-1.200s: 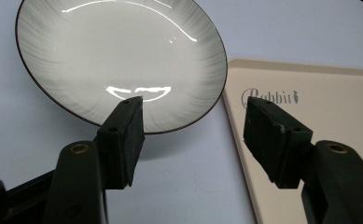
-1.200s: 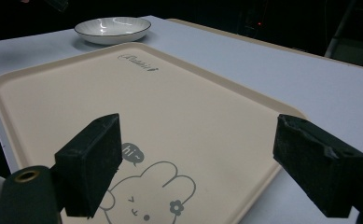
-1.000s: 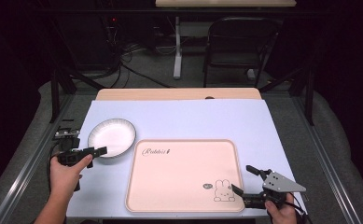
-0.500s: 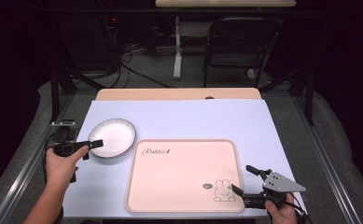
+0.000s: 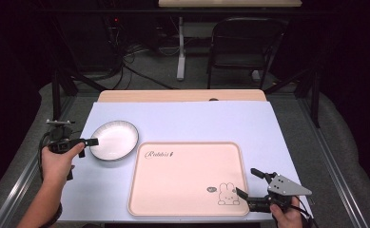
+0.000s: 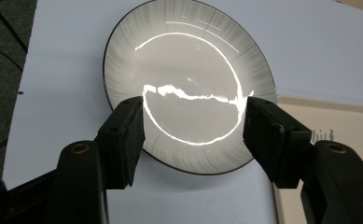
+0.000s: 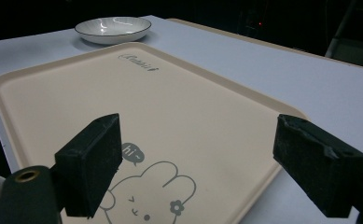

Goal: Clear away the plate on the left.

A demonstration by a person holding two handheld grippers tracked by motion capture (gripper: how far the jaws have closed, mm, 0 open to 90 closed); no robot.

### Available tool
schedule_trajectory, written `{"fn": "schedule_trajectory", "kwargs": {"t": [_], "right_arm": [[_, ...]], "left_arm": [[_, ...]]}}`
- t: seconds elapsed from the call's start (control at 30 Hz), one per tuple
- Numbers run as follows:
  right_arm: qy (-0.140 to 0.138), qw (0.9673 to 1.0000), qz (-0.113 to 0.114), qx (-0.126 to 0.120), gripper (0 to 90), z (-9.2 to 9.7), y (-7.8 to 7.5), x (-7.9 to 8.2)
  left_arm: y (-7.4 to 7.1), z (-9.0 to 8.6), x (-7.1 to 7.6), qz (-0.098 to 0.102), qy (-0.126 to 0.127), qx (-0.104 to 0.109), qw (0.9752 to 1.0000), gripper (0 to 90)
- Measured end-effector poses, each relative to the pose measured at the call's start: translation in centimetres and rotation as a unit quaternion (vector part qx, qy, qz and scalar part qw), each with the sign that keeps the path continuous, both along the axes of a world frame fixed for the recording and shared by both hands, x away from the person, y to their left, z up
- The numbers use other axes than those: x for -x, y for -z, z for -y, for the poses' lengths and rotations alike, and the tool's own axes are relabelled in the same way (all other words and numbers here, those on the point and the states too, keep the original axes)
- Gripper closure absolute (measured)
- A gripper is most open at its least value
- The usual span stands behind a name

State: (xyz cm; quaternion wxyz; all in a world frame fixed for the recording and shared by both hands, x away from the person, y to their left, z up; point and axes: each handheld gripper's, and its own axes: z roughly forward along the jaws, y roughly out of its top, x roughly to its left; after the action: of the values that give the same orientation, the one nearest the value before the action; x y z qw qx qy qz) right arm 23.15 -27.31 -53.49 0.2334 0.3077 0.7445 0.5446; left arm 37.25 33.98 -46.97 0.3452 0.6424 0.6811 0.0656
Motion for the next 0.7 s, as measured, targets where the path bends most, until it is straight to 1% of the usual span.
{"fn": "schedule_trajectory", "kwargs": {"t": [0.07, 0.17, 0.4, 0.53, 0.57, 0.7], "right_arm": [[0.000, 1.0000, 0.000, 0.000, 14.8, 0.0, 0.0, 0.0], [0.000, 1.0000, -0.002, -0.001, 14.8, 0.0, 0.0, 0.0], [0.000, 1.0000, -0.002, 0.000, 14.8, 0.0, 0.0, 0.1], [0.000, 1.0000, -0.001, 0.000, 14.8, 0.0, 0.0, 0.1], [0.000, 1.0000, -0.001, 0.000, 14.8, 0.0, 0.0, 0.1], [0.000, 1.0000, -0.001, 0.000, 14.8, 0.0, 0.0, 0.0]], "left_arm": [[0.0, -0.1, -0.3, -0.006, -0.004, -0.001, 1.0000, 38.3], [0.0, -0.2, -0.7, -0.009, -0.008, 0.000, 0.9999, 38.4], [0.4, -0.3, -2.0, -0.027, -0.021, -0.015, 0.9993, 38.6], [0.7, -0.5, -2.6, -0.040, -0.029, -0.021, 0.9986, 38.6], [0.8, -0.5, -2.9, -0.044, -0.032, -0.025, 0.9982, 38.6], [0.9, -0.6, -3.4, -0.050, -0.038, -0.032, 0.9975, 38.6]]}}
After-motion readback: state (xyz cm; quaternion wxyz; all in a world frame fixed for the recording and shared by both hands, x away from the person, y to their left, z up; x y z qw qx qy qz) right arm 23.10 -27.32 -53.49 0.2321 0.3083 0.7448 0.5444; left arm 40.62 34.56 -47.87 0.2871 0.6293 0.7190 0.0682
